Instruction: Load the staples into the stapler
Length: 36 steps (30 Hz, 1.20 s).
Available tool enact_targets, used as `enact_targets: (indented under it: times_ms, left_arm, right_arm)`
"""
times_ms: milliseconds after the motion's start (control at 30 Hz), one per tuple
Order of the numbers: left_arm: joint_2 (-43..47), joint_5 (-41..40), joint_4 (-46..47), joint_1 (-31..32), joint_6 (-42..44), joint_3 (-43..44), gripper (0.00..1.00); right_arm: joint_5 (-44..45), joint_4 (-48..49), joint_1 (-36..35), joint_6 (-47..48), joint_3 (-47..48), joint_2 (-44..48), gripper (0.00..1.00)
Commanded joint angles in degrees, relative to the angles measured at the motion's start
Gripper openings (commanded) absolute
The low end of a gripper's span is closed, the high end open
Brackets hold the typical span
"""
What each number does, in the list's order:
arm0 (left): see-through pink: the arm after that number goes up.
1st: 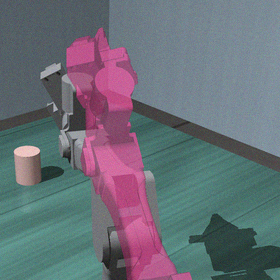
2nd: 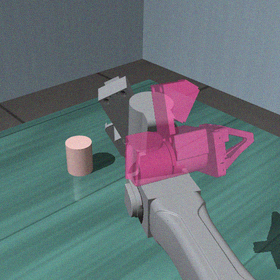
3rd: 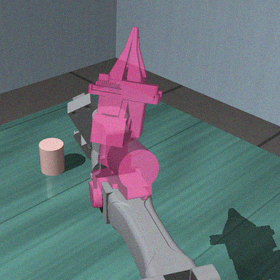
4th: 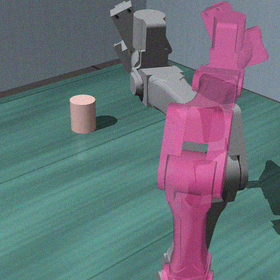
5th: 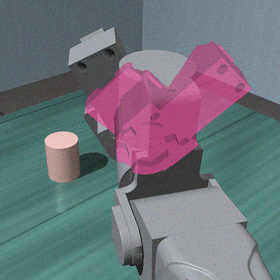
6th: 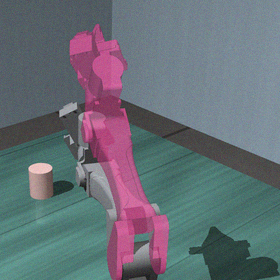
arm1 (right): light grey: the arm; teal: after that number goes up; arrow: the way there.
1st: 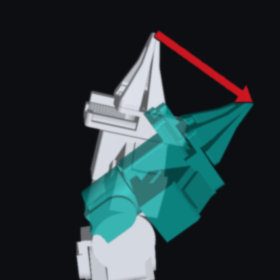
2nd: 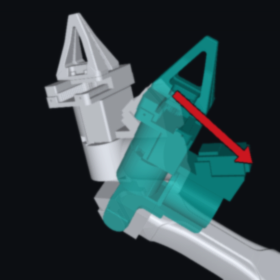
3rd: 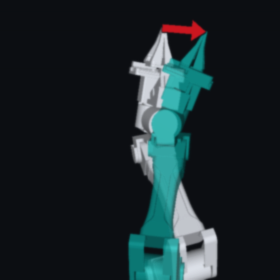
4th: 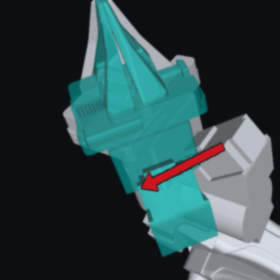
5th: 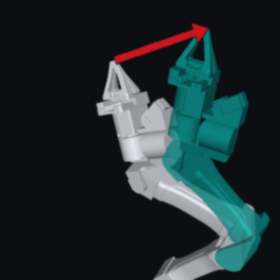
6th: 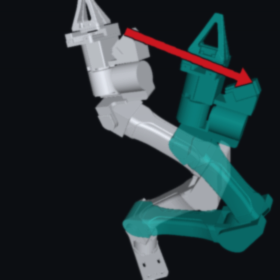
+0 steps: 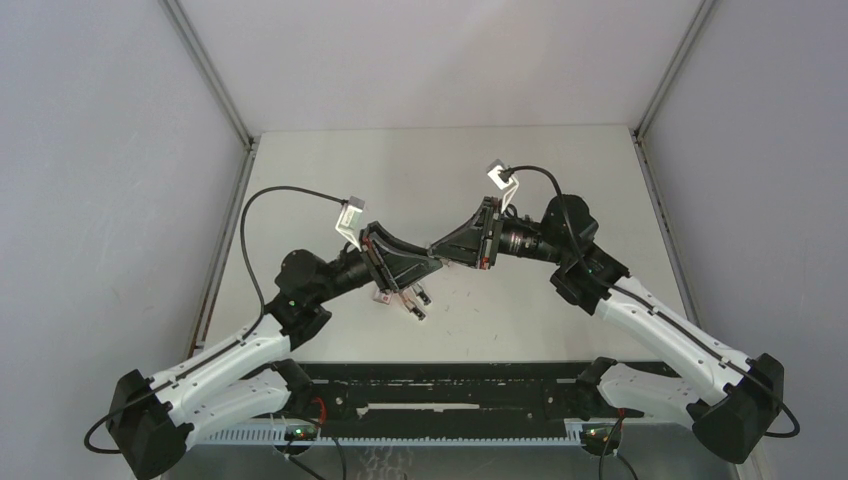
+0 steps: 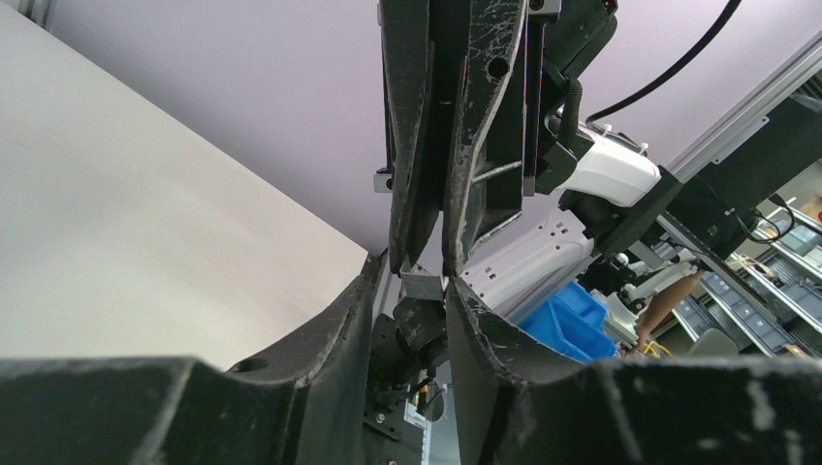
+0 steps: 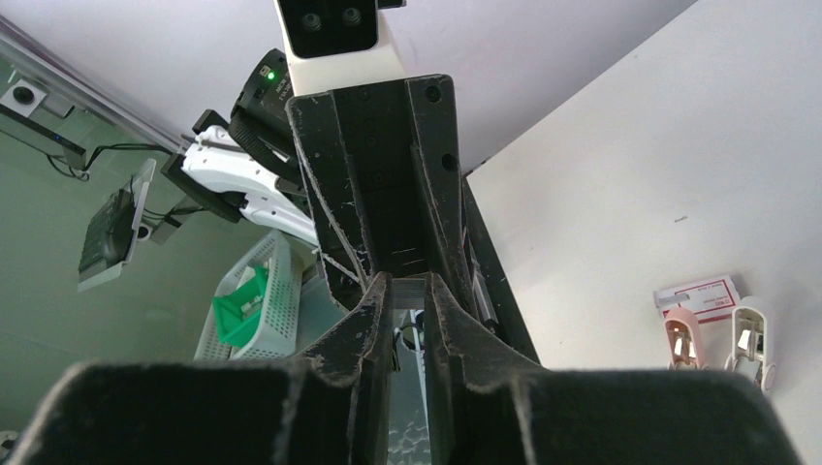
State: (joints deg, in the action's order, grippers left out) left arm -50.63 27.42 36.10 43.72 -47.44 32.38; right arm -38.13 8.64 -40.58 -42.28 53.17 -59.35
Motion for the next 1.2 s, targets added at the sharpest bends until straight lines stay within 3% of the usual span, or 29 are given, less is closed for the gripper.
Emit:
enact_targets:
  times_ms: [0,300,567,800,1167]
  left_arm:
    - [0.18,1.14,4.09,0.22,-0.28,3.04,0.35]
    - [0.07,1.1,4.15,0.22,-0.11,2.71,0.17]
    - [-0.09,5.01,0.25,0.22,2.64,2.63,0.06]
    - [0.84,8.78,-18.66,0.22,13.47,5.61,0.03]
    - [-1.4,17.37,-57.45,1.29,38.44,18.12,0.02]
  right_arm:
    - [-1.33,2.74,-0.63,0.18,-0.12,0.91,0.13]
    - [-1.15,1.72,-0.73,0.76,-0.08,0.86,0.15]
    - [2.03,-2.87,-0.29,5.25,-0.08,3.16,0.38]
    - [2.71,-8.99,3.08,9.76,-0.08,5.74,0.45]
    - [-10.9,-25.46,3.83,18.5,1.08,4.43,0.5]
